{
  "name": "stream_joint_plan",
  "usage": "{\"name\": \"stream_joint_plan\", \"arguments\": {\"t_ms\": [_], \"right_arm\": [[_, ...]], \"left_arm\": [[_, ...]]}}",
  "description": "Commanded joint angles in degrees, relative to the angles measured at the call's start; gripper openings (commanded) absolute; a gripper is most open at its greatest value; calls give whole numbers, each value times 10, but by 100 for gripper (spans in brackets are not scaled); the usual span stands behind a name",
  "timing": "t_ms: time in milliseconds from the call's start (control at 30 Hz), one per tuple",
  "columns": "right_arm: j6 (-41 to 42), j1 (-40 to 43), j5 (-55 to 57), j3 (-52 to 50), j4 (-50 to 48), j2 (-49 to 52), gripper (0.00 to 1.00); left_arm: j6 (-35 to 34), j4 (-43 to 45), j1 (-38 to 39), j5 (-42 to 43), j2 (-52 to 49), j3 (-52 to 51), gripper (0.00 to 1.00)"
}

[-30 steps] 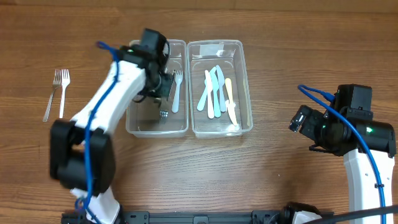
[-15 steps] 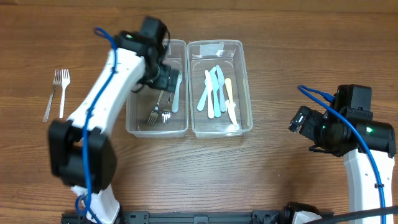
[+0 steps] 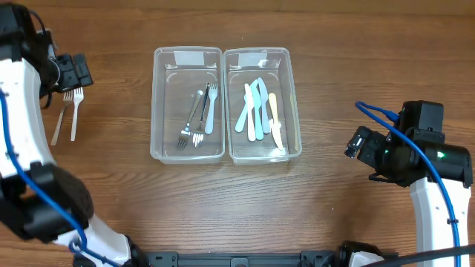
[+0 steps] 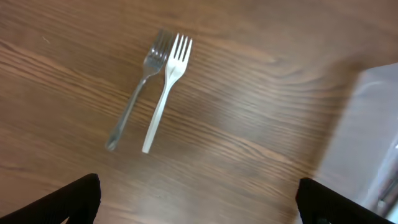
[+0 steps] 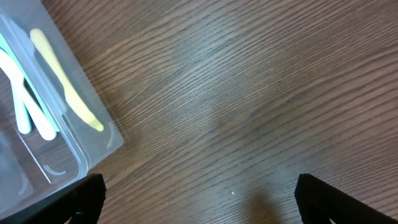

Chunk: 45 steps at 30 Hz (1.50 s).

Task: Pack container
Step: 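Lower the left gripper onto the white plastic fork and grasp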

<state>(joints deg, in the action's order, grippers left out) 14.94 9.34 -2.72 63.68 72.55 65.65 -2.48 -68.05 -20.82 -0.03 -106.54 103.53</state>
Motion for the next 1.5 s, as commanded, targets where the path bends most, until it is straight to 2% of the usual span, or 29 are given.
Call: {"name": "stream_joint_plan", "arguments": {"t_ms": [0, 267, 967, 1033, 1300, 1467], "right_arm": [[-2, 0, 1, 2, -3, 0, 100], [-2, 0, 7, 2, -4, 1, 100], [-2, 0, 14, 2, -5, 1, 100], [-2, 0, 14, 2, -5, 1, 100], [-2, 0, 16, 2, -5, 1, 100], [-2, 0, 16, 2, -5, 1, 100]], "left_arm": [[43, 14, -24, 31, -81, -4, 100], [107, 60, -25, 32, -191, -4, 100], [128, 123, -24, 24, -278, -5, 99], [128, 122, -24, 24, -279, -5, 90], [128, 115, -24, 24, -279, -5, 35], [128, 113, -24, 24, -279, -5, 17]]}}
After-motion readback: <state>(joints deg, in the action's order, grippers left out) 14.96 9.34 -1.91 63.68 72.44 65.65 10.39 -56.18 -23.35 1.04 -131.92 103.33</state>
